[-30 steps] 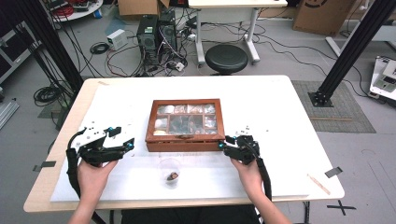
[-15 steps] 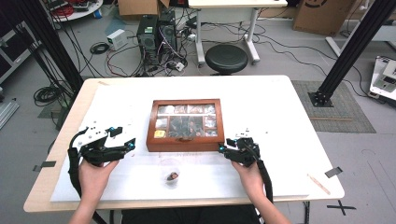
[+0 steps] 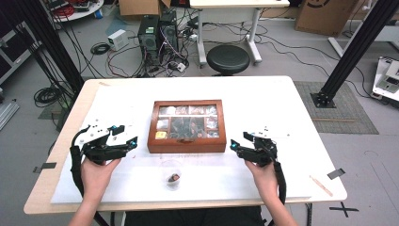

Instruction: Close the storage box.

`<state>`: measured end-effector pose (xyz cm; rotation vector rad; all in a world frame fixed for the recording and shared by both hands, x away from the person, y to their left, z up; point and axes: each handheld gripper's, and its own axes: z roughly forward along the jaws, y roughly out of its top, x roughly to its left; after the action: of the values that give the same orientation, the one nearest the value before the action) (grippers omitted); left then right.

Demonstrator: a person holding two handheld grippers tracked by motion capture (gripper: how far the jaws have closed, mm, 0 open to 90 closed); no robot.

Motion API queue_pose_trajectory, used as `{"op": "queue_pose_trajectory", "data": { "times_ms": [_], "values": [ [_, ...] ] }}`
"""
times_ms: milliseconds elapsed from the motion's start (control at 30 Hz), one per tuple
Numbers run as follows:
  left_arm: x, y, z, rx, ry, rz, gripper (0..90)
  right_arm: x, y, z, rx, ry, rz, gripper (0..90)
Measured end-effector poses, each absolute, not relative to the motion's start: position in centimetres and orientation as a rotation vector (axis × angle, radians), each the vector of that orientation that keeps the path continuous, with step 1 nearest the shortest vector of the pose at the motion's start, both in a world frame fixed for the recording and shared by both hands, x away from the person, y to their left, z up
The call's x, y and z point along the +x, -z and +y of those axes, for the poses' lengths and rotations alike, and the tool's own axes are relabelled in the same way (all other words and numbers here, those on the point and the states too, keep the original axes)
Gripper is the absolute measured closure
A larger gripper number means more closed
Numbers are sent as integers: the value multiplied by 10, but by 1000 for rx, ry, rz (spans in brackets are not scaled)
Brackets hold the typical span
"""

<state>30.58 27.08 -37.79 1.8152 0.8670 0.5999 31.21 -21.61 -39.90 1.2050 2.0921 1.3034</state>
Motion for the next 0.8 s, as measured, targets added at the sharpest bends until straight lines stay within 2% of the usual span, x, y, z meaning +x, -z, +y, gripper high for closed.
{"op": "queue_pose_trajectory", "data": {
  "times_ms": [400, 800],
  "values": [
    [308, 382, 283, 1777, -640, 930, 308, 312, 386, -270, 1251, -1313, 1916, 309],
    [309, 386, 296, 1735, -646, 977, 304, 314, 387, -270, 1240, -1304, 1914, 277]
  ]
}}
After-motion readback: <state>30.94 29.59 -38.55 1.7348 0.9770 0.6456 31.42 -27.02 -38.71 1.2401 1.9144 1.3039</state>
